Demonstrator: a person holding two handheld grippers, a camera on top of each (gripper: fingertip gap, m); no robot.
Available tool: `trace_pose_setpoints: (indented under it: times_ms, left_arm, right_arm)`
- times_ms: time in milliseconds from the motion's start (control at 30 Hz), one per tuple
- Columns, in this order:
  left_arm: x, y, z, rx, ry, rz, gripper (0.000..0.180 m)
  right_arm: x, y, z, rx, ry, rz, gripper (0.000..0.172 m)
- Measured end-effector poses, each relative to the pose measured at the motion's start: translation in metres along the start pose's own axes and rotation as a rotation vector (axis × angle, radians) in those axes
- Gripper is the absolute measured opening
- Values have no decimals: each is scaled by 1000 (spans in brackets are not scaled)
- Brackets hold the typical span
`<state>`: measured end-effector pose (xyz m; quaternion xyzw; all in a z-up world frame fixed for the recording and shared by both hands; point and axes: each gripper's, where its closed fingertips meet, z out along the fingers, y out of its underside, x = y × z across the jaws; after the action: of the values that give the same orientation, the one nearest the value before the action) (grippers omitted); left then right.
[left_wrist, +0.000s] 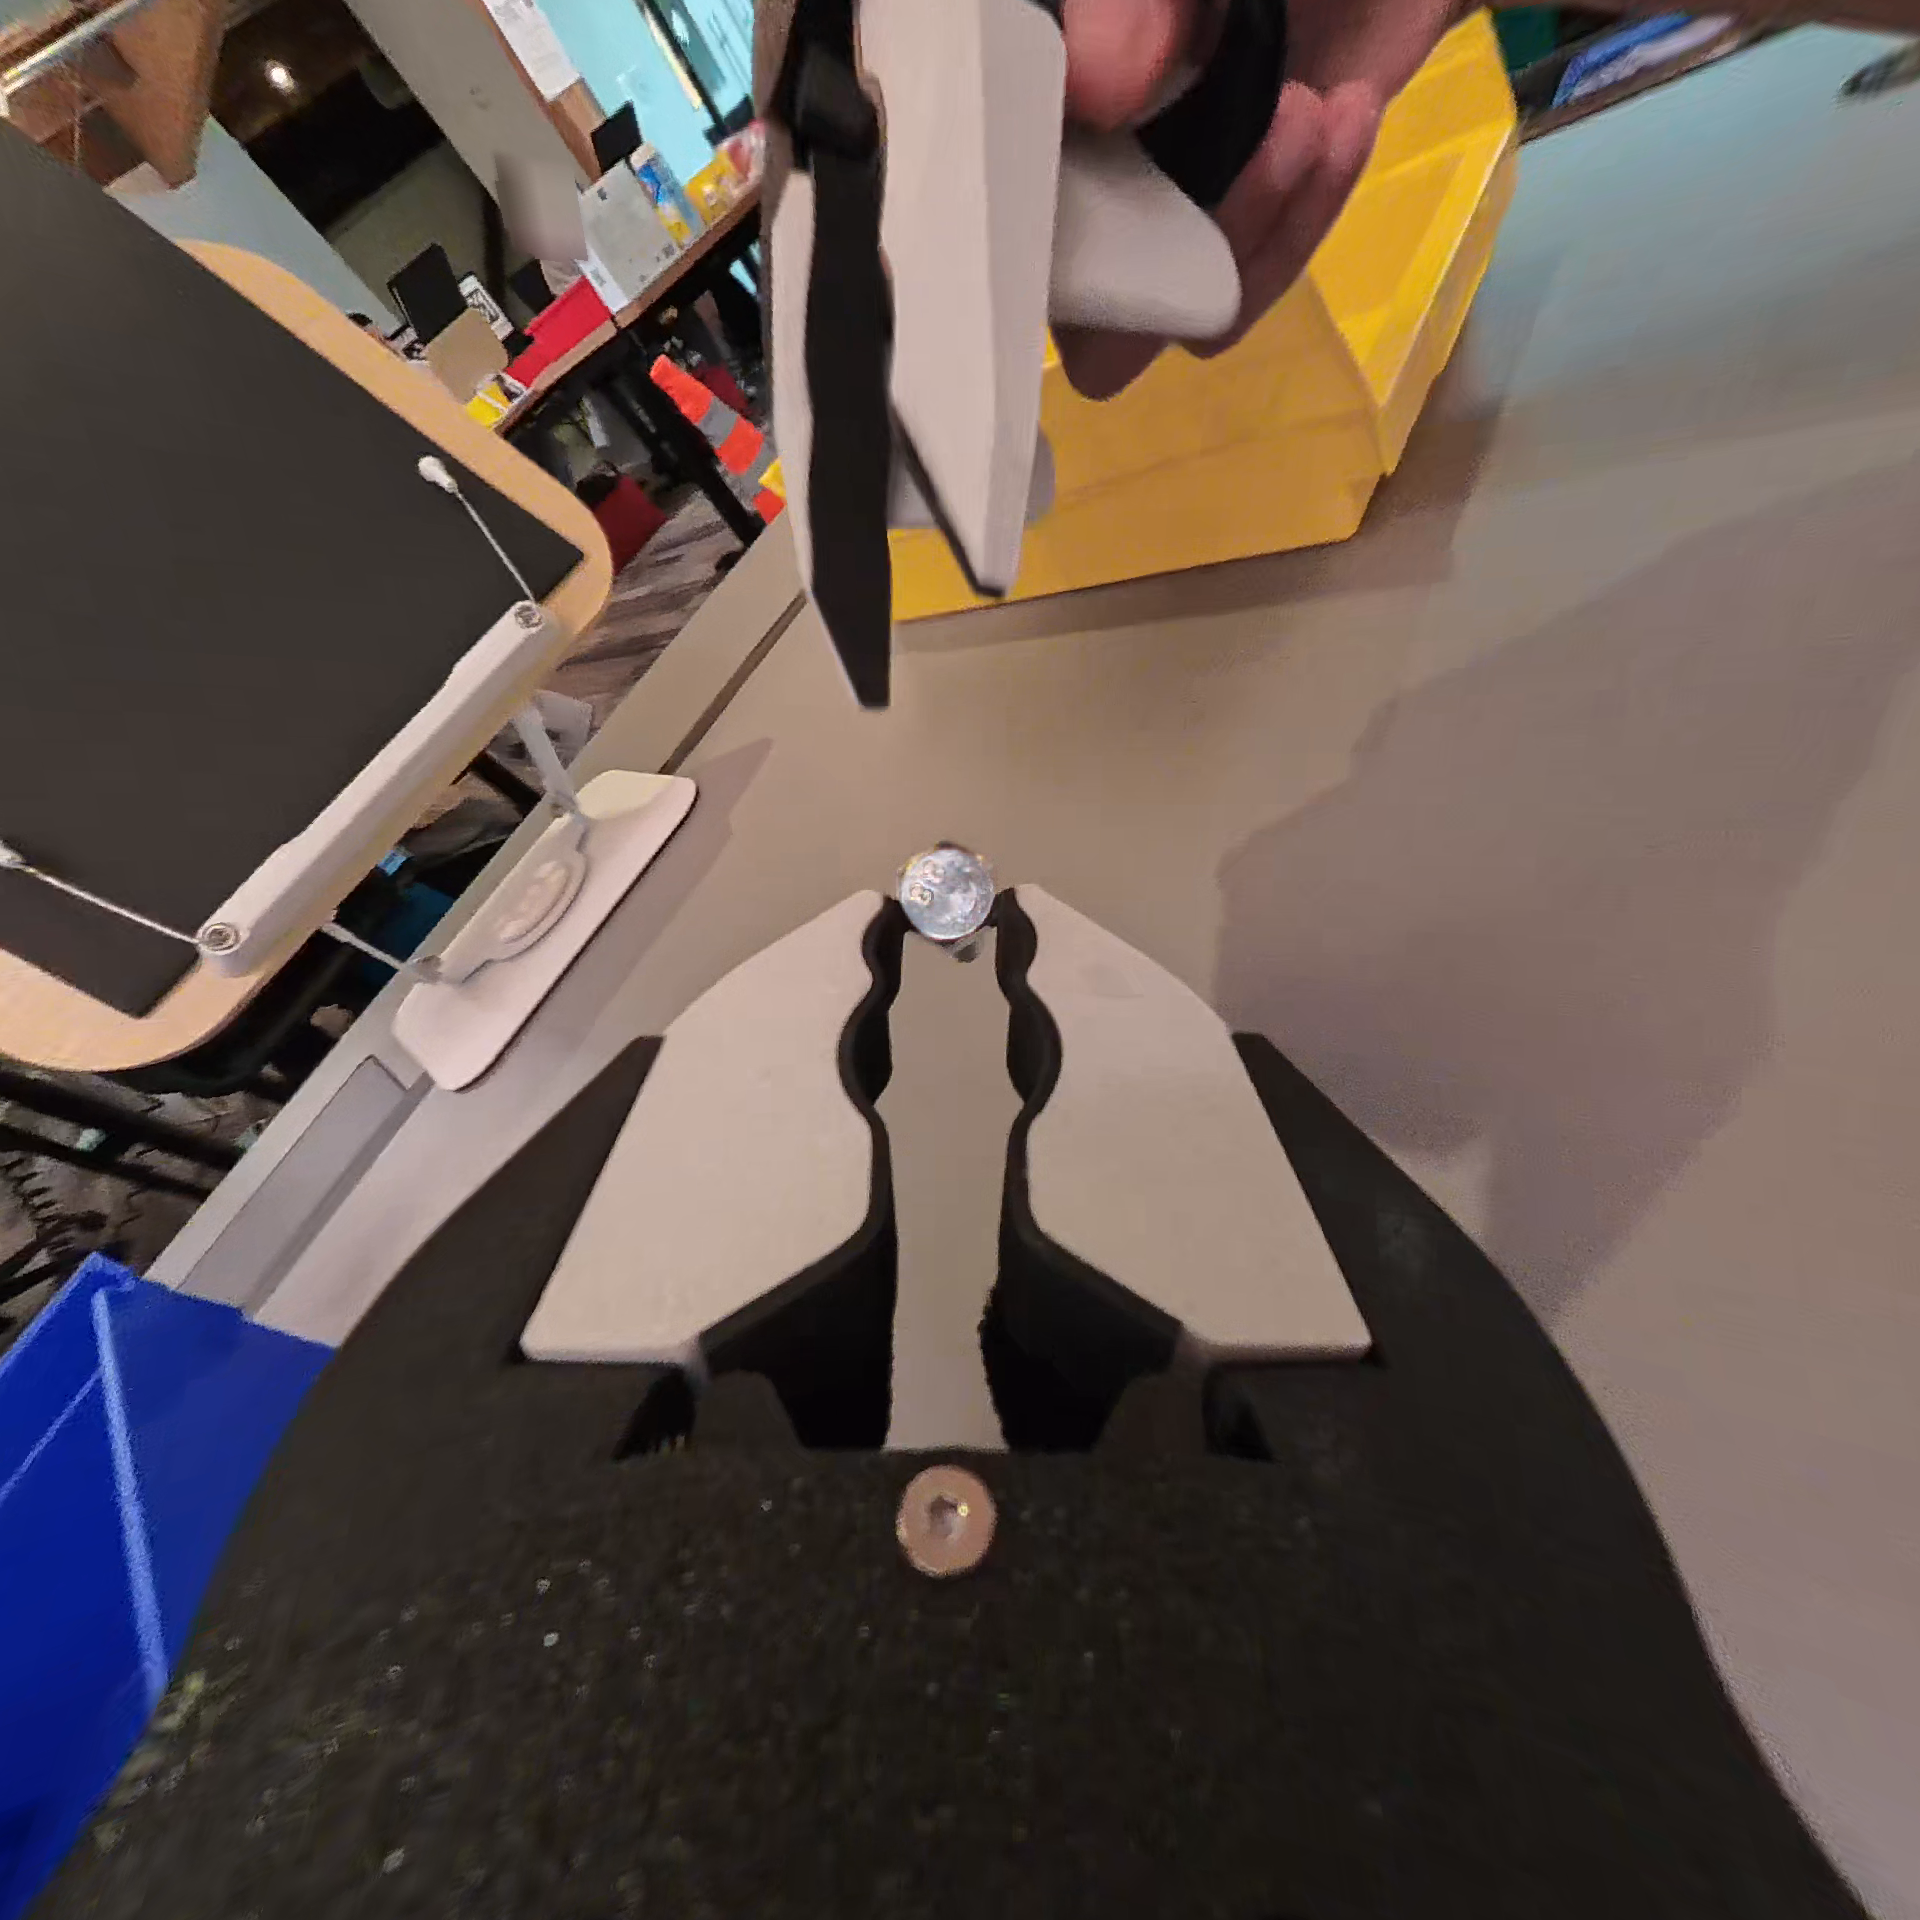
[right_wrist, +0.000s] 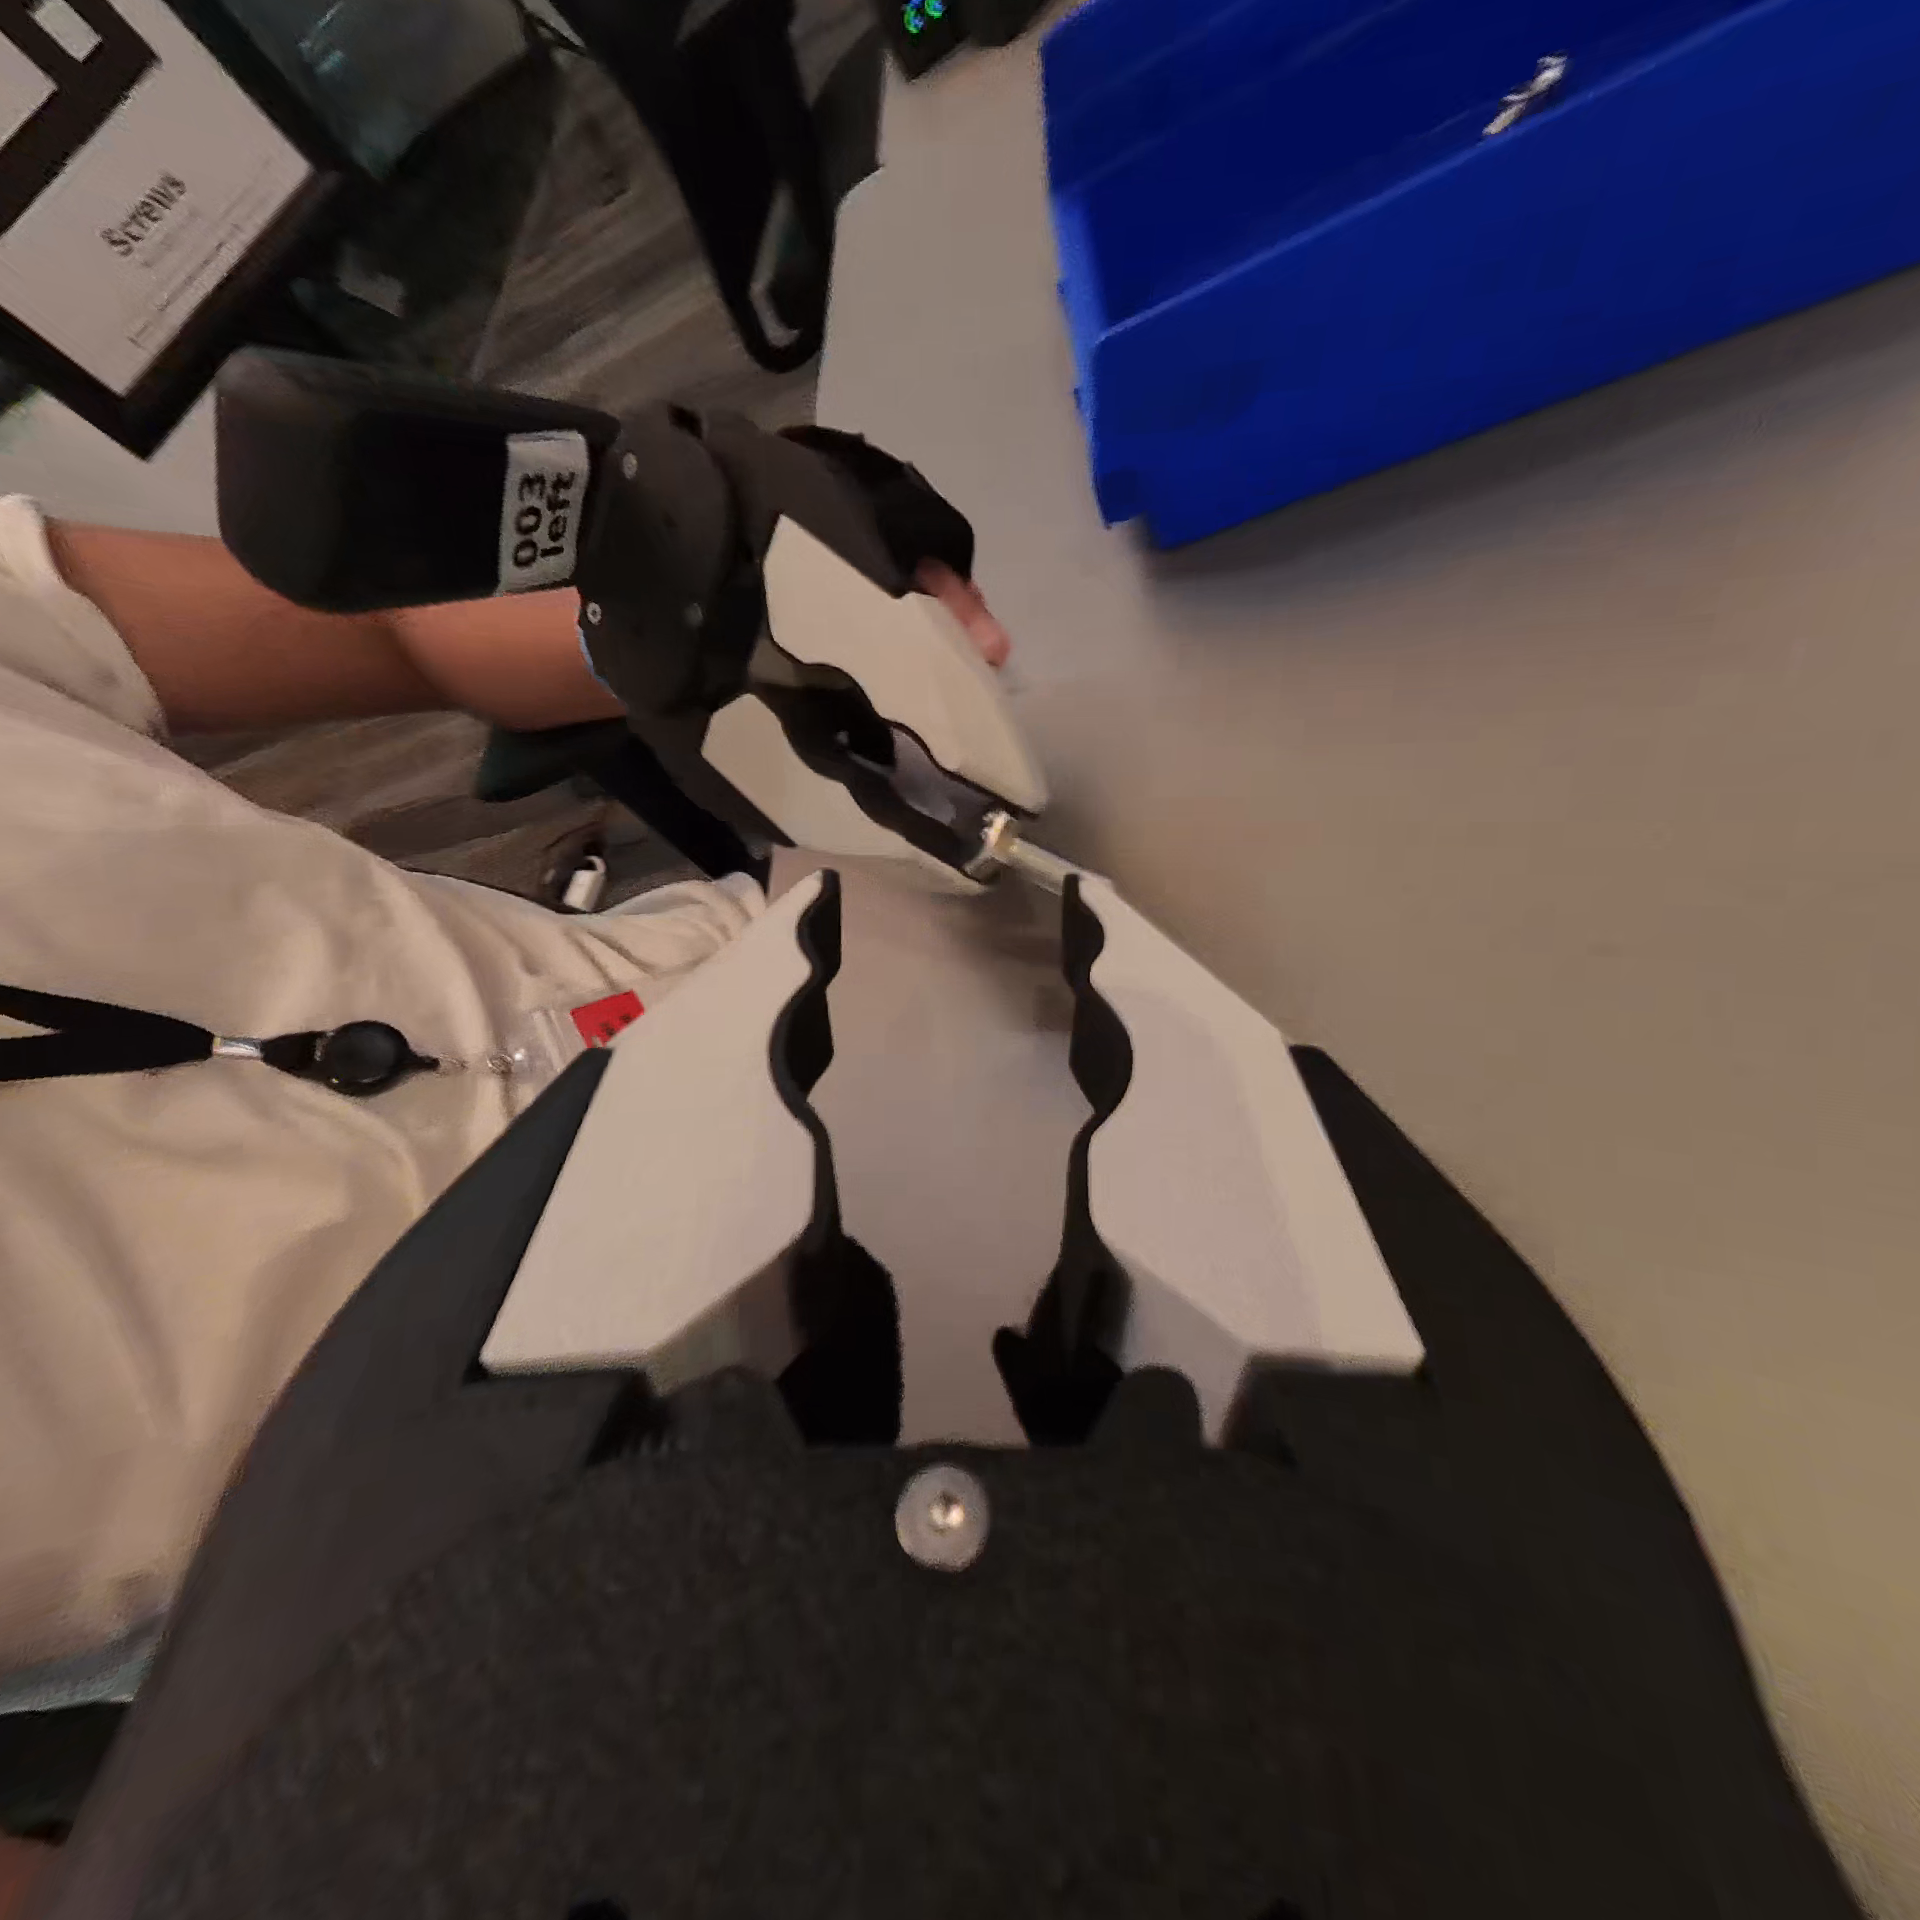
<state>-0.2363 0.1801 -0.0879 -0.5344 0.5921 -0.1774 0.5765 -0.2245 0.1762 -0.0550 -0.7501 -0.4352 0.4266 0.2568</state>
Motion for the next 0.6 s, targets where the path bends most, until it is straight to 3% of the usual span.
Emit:
trace_pose_setpoints:
  times_ms: [167, 333, 467, 600]
  left_arm:
    - [-9, 4, -2, -15, -42, 23, 17]
    - [-10, 2, -2, -9, -55, 44, 17]
    - [-5, 0, -2, -3, -53, 93, 17]
    - [-4, 3, 0, -31, -63, 98, 17]
  right_arm:
    - [6, -11, 17, 76, -20, 39, 22]
    - [13, -3, 29, 56, -10, 61, 21]
    - [10, -1, 37, 40, -29, 60, 9]
    - [11, 2, 37, 21, -4, 33, 7]
